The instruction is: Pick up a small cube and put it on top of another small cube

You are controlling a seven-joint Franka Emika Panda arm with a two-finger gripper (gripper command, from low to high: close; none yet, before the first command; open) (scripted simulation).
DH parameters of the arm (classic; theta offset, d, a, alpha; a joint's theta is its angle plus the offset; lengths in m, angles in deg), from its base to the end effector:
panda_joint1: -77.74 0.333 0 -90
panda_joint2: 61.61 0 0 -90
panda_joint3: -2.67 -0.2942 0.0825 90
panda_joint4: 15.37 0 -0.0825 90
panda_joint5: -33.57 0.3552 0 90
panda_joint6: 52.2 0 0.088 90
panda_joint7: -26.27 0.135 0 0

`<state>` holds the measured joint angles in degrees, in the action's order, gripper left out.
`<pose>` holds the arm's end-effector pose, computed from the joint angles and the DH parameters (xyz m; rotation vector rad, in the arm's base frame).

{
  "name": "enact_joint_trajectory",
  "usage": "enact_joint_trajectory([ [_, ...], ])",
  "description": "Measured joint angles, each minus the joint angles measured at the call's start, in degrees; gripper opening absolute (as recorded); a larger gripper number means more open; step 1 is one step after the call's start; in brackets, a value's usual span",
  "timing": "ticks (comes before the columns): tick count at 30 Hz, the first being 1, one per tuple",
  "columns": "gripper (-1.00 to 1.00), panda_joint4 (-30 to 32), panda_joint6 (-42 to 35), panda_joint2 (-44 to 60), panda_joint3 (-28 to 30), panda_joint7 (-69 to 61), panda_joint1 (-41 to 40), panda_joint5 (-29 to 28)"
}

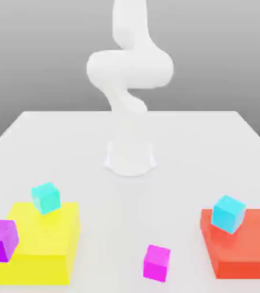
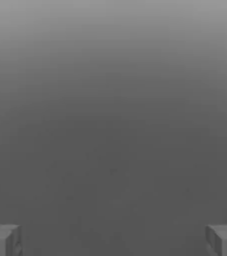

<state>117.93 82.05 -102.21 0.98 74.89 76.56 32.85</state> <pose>0.3853 0.0060 0.6330 -2.4796 1.0986 -0.9546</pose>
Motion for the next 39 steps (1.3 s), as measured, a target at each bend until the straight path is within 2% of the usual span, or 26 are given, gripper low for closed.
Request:
enact_joint_trajectory([
  [15,0.00,9.1,14.8,31.6,-7.7,17.6,-4.4,-5.6],
  [24,0.00,14.4,23.9,49.9,-8.6,25.3,-2.9,-5.2],
  [29,0.00,13.1,31.6,60.3,-5.2,28.3,0.1,-8.2],
  [30,-1.00,12.8,33.0,62.0,-4.3,28.8,0.8,-8.9],
  [36,-1.00,12.6,33.8,62.9,-3.9,29.2,1.2,-9.3],
  [39,-1.00,13.4,30.9,59.3,-5.6,28.1,-0.2,-7.8],
])
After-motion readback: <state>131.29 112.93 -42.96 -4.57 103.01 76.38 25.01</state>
